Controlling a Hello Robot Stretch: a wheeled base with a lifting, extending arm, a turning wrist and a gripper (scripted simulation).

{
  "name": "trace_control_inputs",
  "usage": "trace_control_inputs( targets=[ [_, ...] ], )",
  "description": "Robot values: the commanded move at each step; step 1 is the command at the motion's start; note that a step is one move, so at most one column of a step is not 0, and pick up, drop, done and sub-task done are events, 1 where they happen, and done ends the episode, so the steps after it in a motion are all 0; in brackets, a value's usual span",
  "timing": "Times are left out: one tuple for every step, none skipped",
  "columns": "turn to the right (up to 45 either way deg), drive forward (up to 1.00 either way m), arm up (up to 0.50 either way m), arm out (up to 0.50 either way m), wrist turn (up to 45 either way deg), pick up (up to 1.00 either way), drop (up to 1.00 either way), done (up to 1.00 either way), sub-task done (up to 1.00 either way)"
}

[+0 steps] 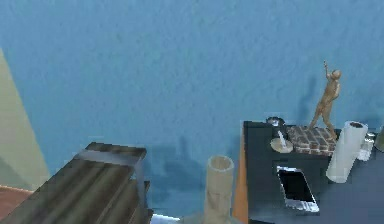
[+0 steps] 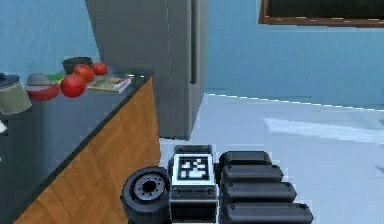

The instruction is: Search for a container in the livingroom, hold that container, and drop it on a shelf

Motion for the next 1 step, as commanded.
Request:
trace_control_inputs(
  targets=[
    [45.0,0.00,0.00,0.00,0.0,0.00,0.00,0.00,0.00]
  ],
)
